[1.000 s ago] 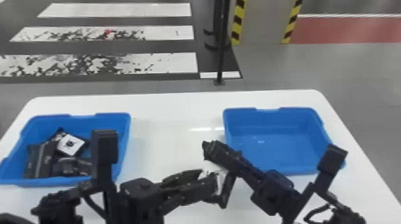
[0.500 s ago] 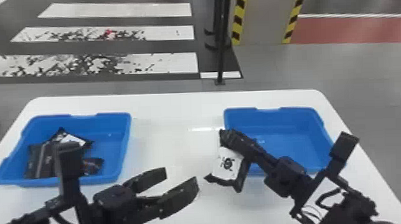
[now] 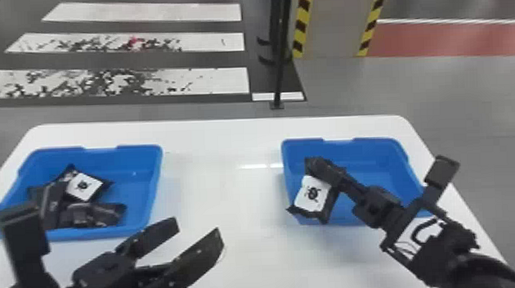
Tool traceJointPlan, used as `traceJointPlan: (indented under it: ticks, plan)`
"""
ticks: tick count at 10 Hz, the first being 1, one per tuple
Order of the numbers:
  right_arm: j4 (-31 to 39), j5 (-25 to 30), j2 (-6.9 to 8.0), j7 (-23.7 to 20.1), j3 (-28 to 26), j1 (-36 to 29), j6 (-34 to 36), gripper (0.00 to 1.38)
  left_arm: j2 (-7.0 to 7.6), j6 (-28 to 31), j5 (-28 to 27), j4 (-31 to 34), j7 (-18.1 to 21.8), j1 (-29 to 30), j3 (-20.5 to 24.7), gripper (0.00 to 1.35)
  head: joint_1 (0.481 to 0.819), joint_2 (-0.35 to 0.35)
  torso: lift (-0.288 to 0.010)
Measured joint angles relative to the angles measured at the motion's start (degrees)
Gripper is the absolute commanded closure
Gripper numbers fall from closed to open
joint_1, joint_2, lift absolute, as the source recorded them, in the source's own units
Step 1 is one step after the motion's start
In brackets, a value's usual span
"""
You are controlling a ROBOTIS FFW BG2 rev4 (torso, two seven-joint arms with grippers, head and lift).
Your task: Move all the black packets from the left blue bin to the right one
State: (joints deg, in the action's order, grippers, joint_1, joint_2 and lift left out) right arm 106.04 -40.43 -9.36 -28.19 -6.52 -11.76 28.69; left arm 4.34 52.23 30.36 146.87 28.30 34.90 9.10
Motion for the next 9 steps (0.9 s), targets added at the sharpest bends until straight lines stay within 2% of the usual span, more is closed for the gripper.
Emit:
traceJointPlan:
  ticks: [3,4,5,6,7,8,9]
  plan:
    - [-11.5,3.9,-0.60,0.8,-2.8,7.4,-3.1,1.24,-0.80,-2.0,1.2,1.2,0.0,2.4,1.1,0.15,0.695,-0.147,-0.140]
    - [-14.5,5.4,-0.78,1.4,-4.2,9.4,-3.7,1.09,-0.88,-2.2,1.5,1.3,0.0,2.5,1.1,0.15,0.695,-0.166,-0.140]
    - [-16.6,6.5,-1.00,2.4,-4.8,10.6,-4.2,0.67,-0.96,-2.3,1.6,1.3,0.0,2.7,1.2,0.15,0.695,-0.192,-0.140]
    - [-17.5,8.6,-1.14,3.3,-5.2,11.2,-4.9,0.30,-1.07,-3.1,1.6,1.3,0.0,3.1,1.5,0.15,0.695,-0.207,-0.140]
    - [-17.4,11.7,-1.11,3.8,-5.4,11.2,-7.5,0.06,-1.25,-4.4,1.4,1.3,-0.1,3.5,1.9,0.15,0.695,-0.215,-0.140]
    - [-15.7,14.9,-0.79,5.0,-5.5,10.2,-10.6,0.09,-1.46,-5.7,0.9,1.3,-0.1,3.9,2.6,0.15,0.695,-0.216,-0.140]
    - [-10.4,18.2,-0.14,6.7,-5.5,7.0,-13.1,0.11,-1.63,-7.2,0.3,1.3,-0.2,4.3,3.4,0.15,0.695,-0.213,-0.140]
